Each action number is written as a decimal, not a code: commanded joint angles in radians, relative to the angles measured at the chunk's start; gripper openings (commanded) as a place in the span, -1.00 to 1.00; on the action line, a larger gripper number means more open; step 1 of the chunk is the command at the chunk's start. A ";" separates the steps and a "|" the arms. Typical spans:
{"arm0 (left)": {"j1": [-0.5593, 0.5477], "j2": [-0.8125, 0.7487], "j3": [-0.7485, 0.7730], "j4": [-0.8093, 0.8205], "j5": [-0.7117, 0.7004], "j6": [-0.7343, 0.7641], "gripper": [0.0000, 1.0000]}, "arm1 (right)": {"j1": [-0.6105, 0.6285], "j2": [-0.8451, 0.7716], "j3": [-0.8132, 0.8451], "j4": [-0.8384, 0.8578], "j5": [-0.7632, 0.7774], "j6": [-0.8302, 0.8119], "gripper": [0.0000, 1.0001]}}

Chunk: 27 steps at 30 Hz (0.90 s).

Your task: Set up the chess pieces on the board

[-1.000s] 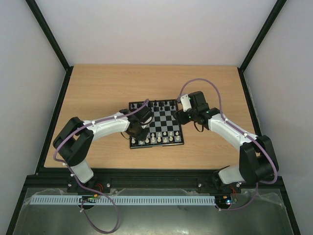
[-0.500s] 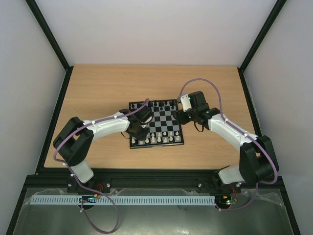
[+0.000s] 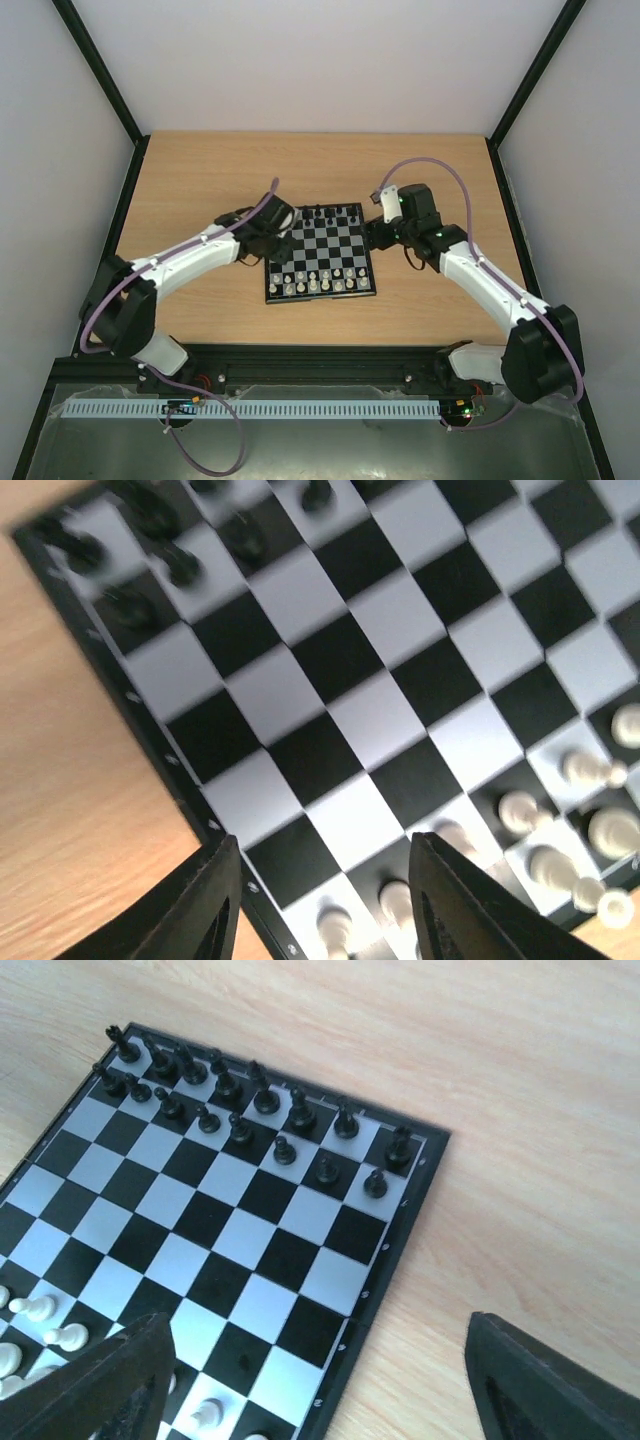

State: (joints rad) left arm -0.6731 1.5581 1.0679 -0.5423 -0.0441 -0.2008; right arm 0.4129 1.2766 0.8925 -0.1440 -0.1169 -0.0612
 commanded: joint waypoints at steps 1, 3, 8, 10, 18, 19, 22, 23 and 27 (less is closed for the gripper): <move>0.082 -0.101 -0.029 0.112 -0.021 0.008 0.02 | -0.032 -0.105 -0.038 -0.014 0.035 0.046 0.78; 0.119 -0.147 -0.065 0.158 -0.023 0.011 0.13 | -0.068 -0.158 -0.088 0.014 0.031 0.067 0.98; 0.175 -0.217 -0.108 0.186 -0.131 -0.019 0.87 | -0.207 -0.237 -0.198 0.085 -0.069 0.109 0.97; 0.181 -0.261 -0.124 0.209 -0.148 -0.029 0.98 | -0.274 -0.224 -0.160 0.038 -0.116 0.123 0.97; 0.199 -0.359 -0.054 0.179 -0.312 -0.039 0.98 | -0.327 -0.125 0.161 -0.168 0.032 0.234 0.97; 0.202 -0.364 -0.034 0.173 -0.321 -0.041 0.98 | -0.327 -0.130 0.187 -0.174 0.045 0.247 0.97; 0.206 -0.379 0.031 0.152 -0.350 -0.045 0.98 | -0.327 -0.164 0.258 -0.168 0.051 0.277 0.97; 0.207 -0.383 0.058 0.142 -0.357 -0.044 0.98 | -0.327 -0.174 0.283 -0.171 0.040 0.283 0.97; 0.208 -0.415 0.158 0.117 -0.395 -0.032 0.98 | -0.327 -0.217 0.376 -0.192 0.018 0.303 0.97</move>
State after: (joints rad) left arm -0.4713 1.1965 1.1339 -0.4000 -0.3645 -0.2352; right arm 0.0860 1.1156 1.1820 -0.2810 -0.0990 0.1925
